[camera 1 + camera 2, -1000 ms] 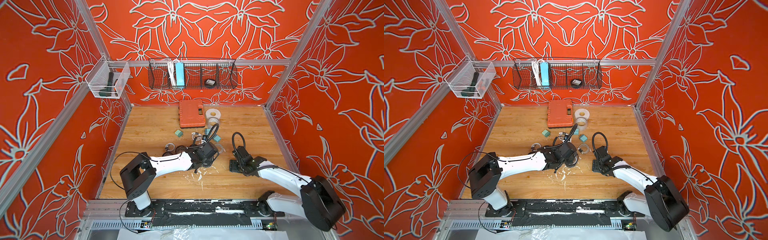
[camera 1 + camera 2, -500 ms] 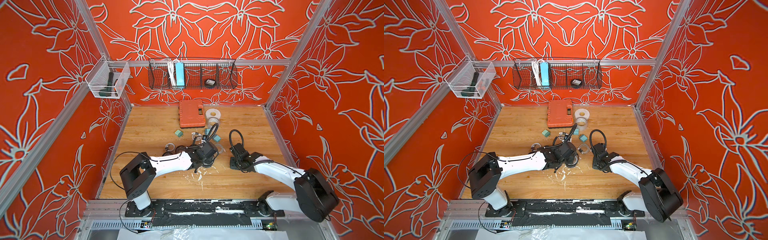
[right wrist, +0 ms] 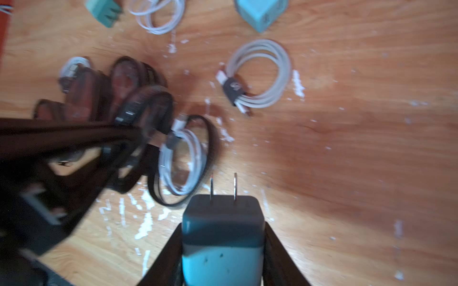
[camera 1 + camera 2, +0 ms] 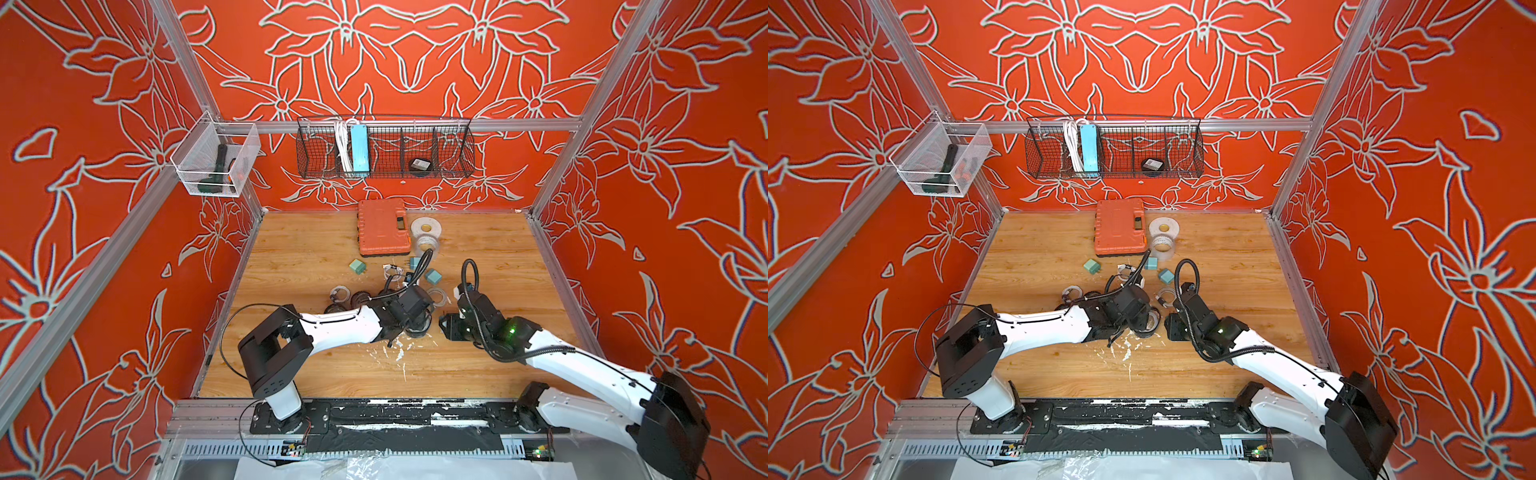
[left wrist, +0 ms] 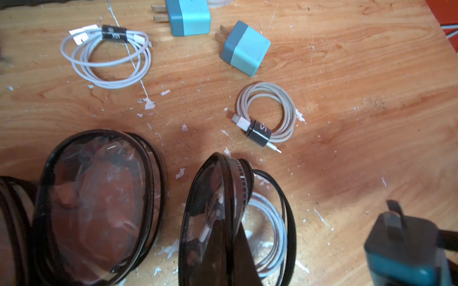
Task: Pack away charging kits
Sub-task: Place the storage bag at the center of the board.
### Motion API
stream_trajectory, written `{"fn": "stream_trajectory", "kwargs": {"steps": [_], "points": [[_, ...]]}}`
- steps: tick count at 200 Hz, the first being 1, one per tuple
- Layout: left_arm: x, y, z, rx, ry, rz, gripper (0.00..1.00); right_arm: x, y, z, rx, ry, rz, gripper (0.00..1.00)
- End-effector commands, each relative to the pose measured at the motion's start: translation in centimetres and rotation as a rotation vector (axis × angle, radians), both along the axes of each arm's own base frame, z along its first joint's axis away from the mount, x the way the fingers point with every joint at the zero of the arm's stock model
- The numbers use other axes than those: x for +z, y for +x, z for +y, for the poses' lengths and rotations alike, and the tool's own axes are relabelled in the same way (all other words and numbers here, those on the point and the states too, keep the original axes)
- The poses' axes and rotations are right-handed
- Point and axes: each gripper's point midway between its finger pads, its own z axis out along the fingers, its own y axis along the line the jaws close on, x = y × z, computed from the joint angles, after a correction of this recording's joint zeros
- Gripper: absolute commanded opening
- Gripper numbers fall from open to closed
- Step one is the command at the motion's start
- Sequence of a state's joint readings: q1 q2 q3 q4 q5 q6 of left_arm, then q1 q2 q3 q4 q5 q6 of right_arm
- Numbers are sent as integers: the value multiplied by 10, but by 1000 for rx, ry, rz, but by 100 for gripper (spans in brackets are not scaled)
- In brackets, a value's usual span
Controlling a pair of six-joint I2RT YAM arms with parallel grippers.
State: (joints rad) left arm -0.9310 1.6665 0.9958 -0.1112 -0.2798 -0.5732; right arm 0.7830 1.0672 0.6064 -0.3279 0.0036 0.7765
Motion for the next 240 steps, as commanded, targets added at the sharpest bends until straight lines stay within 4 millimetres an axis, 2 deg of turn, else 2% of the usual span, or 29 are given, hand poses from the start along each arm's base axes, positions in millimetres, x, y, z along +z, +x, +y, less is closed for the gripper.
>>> {"fn": "stream_trajectory", "kwargs": {"steps": [1, 19, 54, 84, 124, 182, 206, 240], "points": [[17, 6, -6, -8, -55, -47, 0, 16, 8, 24, -1, 87, -13, 6], [18, 5, -9, -14, -80, -46, 0, 15, 12, 38, 16, 103, 1, 3], [25, 1, -14, -48, -126, -51, 0, -1, 19, 58, 16, 102, 29, 0], [31, -2, -13, -54, -146, -66, 0, -22, 24, 59, -16, 42, 68, 0], [37, -8, -16, -82, -202, -71, 0, -36, 29, 56, -58, 2, 84, 0], [37, -13, -17, -93, -244, -56, 0, -37, 37, 69, -67, 18, 106, 0], [32, -11, -18, -90, -232, -46, 0, -35, 37, 73, -70, 46, 105, 8], [30, -11, -17, -86, -240, -38, 0, -34, 35, 82, -51, 72, 128, 11]]}}
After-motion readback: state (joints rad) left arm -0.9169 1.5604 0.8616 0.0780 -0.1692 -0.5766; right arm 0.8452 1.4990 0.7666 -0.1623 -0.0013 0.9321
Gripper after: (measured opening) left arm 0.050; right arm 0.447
